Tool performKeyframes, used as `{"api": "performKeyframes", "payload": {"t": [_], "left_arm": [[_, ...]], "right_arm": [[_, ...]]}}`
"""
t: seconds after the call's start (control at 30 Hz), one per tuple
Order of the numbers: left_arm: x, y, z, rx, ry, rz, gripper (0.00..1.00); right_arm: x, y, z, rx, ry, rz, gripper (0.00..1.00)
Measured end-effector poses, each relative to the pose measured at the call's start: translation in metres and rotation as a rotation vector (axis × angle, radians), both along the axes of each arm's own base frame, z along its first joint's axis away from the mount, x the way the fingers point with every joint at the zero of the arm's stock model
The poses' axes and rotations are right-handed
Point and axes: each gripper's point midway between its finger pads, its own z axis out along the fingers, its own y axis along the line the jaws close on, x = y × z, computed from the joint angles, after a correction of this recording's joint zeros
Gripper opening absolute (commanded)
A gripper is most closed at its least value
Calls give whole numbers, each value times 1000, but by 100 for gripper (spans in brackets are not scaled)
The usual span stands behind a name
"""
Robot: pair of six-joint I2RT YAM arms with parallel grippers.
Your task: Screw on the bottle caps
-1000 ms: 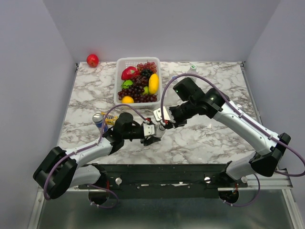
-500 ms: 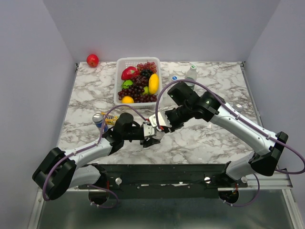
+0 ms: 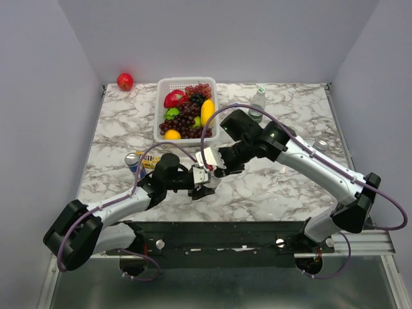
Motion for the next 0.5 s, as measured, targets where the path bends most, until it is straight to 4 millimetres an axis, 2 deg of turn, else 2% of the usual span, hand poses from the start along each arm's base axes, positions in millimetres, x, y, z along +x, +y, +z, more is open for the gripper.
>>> {"api": "performKeyframes", "payload": {"t": [0.5], "left_arm": [[1, 9, -10, -11, 95, 101, 0]], "right_arm": [[13, 11, -9, -65, 132, -208, 30]]}}
